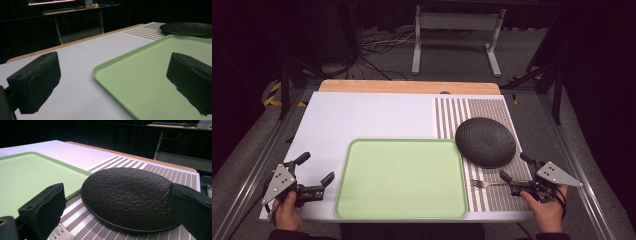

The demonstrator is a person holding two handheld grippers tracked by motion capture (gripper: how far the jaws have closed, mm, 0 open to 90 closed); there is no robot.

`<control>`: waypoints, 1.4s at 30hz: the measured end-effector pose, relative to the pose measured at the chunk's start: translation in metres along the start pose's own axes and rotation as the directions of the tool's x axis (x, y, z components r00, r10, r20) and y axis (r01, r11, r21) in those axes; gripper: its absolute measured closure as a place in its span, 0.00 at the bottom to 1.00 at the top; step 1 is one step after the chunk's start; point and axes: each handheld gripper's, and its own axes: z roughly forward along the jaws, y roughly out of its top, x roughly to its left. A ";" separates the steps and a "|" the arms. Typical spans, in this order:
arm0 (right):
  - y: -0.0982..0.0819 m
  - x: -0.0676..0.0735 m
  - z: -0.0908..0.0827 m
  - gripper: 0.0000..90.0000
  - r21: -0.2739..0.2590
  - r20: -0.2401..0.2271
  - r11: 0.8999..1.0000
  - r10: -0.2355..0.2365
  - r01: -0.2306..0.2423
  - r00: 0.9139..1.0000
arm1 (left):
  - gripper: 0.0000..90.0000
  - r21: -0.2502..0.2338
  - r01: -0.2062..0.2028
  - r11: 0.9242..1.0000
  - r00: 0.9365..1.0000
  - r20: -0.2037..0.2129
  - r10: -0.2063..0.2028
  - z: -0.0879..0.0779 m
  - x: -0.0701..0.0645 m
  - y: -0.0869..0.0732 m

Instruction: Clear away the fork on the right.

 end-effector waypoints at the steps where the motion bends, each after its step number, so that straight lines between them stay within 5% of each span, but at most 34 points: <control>1: 0.000 0.000 0.000 0.02 0.001 0.000 1.000 -0.002 0.002 1.000 | 0.00 0.000 -0.001 1.000 1.000 0.000 0.001 0.000 0.000 0.000; 28: 0.001 0.002 0.002 0.02 0.003 -0.026 1.000 -0.007 0.007 1.000 | 0.00 -0.007 -0.003 1.000 1.000 0.000 0.003 -0.001 0.000 0.001; 42: 0.028 0.004 0.017 0.01 0.001 -0.069 1.000 -0.001 0.001 0.998 | 0.00 -0.004 0.000 1.000 1.000 -0.005 0.000 -0.001 -0.001 0.001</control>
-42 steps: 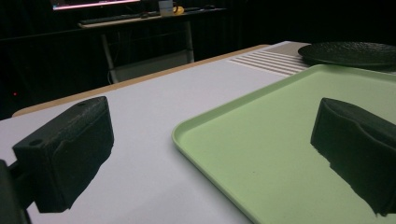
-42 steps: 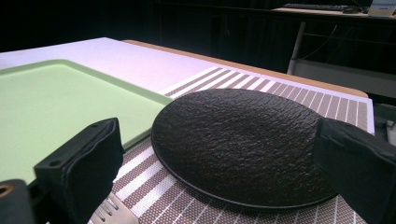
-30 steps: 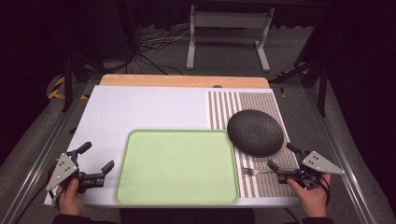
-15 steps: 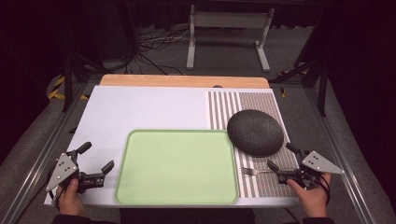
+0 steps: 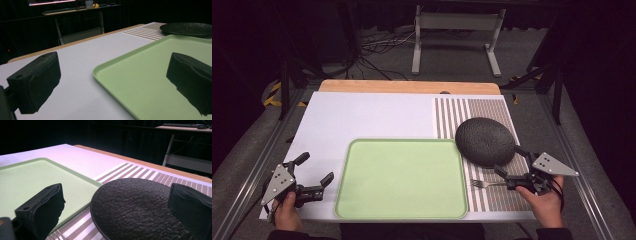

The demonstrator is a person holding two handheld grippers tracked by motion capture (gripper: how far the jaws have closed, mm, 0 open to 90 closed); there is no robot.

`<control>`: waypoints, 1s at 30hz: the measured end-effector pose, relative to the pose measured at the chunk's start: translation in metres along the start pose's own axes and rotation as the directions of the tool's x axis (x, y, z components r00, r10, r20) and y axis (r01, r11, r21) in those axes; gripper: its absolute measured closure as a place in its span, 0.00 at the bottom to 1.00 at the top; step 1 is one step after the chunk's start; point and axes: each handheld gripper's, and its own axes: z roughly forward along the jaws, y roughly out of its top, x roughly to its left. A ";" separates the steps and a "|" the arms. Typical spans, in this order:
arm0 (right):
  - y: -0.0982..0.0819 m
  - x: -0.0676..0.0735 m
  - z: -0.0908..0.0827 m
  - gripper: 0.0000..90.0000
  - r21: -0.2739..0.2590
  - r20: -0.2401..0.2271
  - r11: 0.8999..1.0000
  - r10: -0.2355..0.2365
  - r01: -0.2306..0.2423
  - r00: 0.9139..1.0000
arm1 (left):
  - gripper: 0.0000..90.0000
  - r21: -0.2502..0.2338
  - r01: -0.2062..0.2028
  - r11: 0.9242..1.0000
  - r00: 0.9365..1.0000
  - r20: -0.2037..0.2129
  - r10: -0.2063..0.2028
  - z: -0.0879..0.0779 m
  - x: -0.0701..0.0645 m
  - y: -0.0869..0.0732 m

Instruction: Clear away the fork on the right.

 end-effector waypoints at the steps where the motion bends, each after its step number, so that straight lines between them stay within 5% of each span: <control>1: 0.002 0.000 0.002 0.01 0.005 -0.007 1.000 -0.002 0.002 1.000 | 0.00 0.003 -0.001 1.000 1.000 0.001 0.001 0.000 0.000 0.000; 6: 0.009 0.002 0.011 0.02 0.059 -0.047 0.998 -0.014 0.017 0.999 | 0.00 0.004 -0.001 1.000 1.000 0.002 0.001 0.000 0.001 0.000; 16: 0.027 0.006 0.019 0.06 0.198 -0.138 0.970 -0.115 0.141 0.984 | 0.00 0.005 0.000 1.000 1.000 0.003 0.000 0.000 0.001 0.000; 23: 0.039 0.008 0.024 0.08 0.312 -0.218 0.916 -0.191 0.254 0.957 | 0.00 0.004 0.002 1.000 1.000 0.000 -0.002 -0.001 0.001 0.000; 28: 0.047 0.010 0.026 0.10 0.393 -0.268 0.864 -0.220 0.314 0.938 | 0.00 0.003 0.003 1.000 1.000 -0.001 -0.003 -0.001 0.001 0.000; 30: 0.049 0.011 0.028 0.10 0.428 -0.289 0.835 -0.237 0.346 0.928 | 0.00 0.003 0.004 1.000 1.000 -0.001 -0.004 -0.001 0.001 0.000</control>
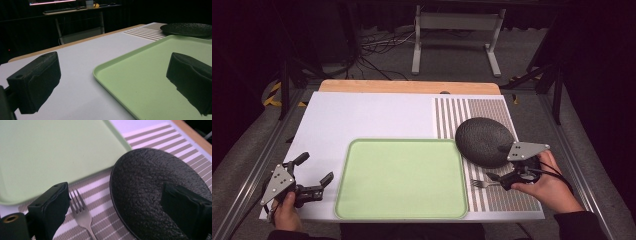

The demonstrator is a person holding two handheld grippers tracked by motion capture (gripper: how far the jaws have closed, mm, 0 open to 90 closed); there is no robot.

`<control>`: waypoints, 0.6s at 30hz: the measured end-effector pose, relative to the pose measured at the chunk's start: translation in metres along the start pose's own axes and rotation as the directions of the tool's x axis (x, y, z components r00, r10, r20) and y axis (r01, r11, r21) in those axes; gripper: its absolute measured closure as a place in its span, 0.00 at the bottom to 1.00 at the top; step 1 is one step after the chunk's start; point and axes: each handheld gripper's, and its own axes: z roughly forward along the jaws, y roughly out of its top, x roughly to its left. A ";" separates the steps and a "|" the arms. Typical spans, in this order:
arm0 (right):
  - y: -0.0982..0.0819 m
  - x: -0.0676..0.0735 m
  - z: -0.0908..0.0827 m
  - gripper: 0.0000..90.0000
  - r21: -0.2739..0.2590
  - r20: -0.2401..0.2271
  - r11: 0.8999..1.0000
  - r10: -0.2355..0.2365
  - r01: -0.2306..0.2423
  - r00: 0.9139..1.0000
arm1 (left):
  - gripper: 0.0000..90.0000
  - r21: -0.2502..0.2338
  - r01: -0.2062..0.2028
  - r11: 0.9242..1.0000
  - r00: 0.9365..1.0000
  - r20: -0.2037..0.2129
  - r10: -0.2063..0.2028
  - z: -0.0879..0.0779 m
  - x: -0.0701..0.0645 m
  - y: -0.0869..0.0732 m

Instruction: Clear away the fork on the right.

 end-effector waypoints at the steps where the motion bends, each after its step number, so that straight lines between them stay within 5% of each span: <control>1: 0.001 0.000 0.000 0.10 0.018 -0.001 1.000 -0.016 0.016 1.000 | 0.00 0.000 0.000 1.000 1.000 0.000 0.000 0.000 0.000 0.000; 11: 0.009 -0.005 0.006 0.13 0.156 -0.067 0.982 -0.096 0.105 0.993 | 0.00 -0.001 0.000 1.000 1.000 -0.002 0.000 0.000 0.000 0.000; 18: 0.015 -0.006 0.013 0.13 0.248 -0.113 0.953 -0.152 0.175 0.982 | 0.00 -0.003 0.000 1.000 1.000 -0.003 0.000 0.000 0.000 0.000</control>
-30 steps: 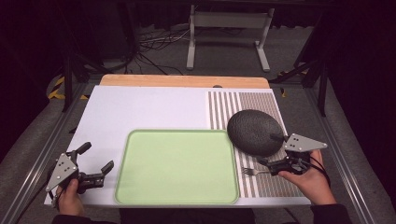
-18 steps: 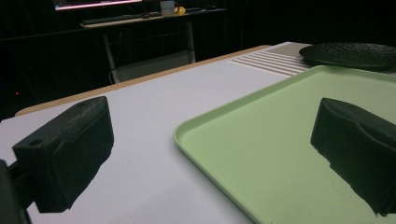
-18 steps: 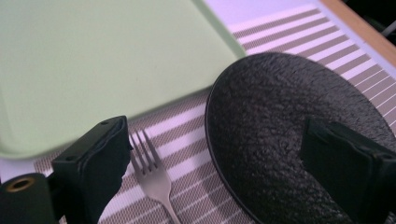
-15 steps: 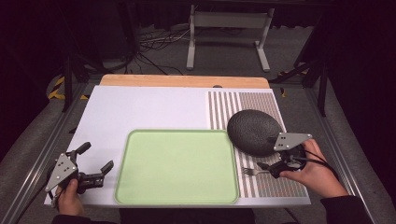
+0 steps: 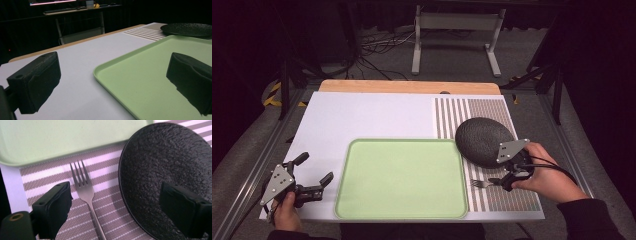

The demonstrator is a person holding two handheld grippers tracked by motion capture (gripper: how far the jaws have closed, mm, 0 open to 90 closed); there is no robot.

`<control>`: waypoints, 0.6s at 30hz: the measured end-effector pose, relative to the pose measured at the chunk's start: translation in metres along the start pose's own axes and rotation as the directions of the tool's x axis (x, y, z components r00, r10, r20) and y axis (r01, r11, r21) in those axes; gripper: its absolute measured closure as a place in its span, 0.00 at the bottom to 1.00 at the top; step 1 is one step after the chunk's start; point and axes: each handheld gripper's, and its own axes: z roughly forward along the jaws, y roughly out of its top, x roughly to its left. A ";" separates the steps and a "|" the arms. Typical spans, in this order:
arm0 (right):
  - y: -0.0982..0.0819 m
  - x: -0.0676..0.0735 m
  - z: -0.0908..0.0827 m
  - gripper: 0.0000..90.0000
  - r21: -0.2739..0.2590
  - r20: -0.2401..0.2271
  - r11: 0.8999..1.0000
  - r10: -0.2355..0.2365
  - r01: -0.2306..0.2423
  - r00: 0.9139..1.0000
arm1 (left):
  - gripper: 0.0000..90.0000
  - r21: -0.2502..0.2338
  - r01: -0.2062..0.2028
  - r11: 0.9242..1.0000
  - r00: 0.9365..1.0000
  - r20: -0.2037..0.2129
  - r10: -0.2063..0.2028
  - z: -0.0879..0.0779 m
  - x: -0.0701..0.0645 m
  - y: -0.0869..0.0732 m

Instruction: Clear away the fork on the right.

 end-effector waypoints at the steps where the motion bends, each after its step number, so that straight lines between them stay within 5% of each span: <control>1: 0.000 -0.001 0.000 0.13 0.013 -0.007 1.000 -0.006 0.006 1.000 | 0.00 0.001 0.000 1.000 1.000 0.001 0.000 0.000 0.000 0.000; 13: 0.005 0.000 0.009 0.16 0.151 -0.101 0.987 -0.040 0.055 0.994 | 0.00 0.001 -0.001 1.000 1.000 0.000 0.001 0.000 0.000 0.000; 18: 0.006 -0.001 0.012 0.16 0.169 -0.137 0.983 -0.055 0.078 0.989 | 0.00 0.000 0.000 1.000 1.000 -0.001 0.000 0.000 0.000 0.000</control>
